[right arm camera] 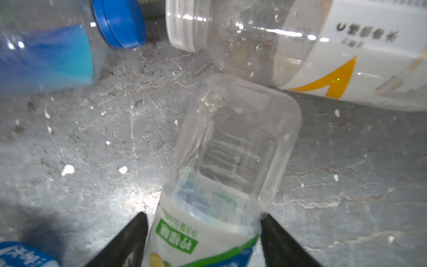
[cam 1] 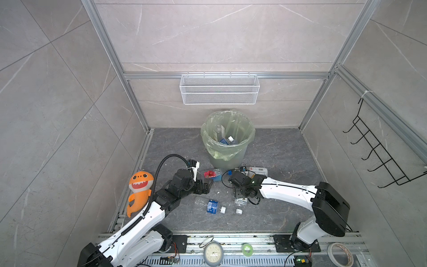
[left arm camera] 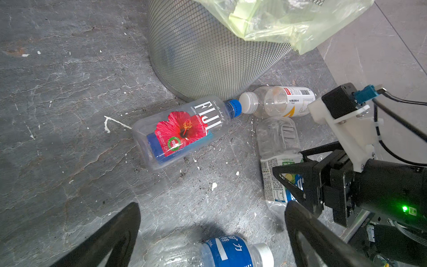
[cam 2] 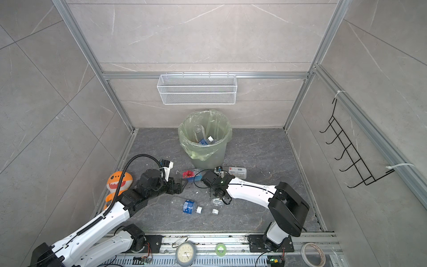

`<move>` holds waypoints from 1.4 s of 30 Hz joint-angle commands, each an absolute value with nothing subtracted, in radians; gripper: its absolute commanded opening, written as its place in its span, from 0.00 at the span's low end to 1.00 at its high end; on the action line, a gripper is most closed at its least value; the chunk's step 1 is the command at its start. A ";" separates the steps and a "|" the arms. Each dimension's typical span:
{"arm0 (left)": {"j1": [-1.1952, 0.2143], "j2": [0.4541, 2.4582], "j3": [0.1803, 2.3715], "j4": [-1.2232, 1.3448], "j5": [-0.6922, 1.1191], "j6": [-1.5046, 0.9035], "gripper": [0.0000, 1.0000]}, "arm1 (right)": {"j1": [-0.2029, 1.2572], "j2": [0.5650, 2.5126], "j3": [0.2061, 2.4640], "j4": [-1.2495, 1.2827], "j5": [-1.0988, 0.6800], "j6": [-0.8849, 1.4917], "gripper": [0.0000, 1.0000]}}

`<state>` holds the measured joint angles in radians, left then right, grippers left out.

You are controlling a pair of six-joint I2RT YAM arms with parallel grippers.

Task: Throw the plastic bottles in the bin
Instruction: Pick up the plastic bottle from the center of the table.

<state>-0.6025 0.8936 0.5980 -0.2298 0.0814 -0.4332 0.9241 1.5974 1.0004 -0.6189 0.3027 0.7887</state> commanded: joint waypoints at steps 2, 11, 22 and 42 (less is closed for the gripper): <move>-0.612 0.911 0.604 -0.184 0.095 -0.448 1.00 | 0.922 1.581 0.987 -0.666 0.303 0.753 0.92; -0.625 0.940 0.603 -0.169 0.087 -0.449 1.00 | 0.922 1.627 0.998 -0.634 0.276 0.742 0.87; -0.630 0.939 0.595 -0.166 0.084 -0.449 1.00 | 0.923 1.641 0.968 -0.626 0.242 0.719 0.79; -0.665 0.976 0.598 -0.159 0.076 -0.440 1.00 | 0.971 1.370 0.818 -0.490 0.252 0.652 0.59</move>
<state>-0.6529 0.9745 0.5957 -0.1780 0.0807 -0.4385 0.9569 1.4330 0.8478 -0.5232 0.2367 0.6880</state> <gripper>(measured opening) 0.997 0.595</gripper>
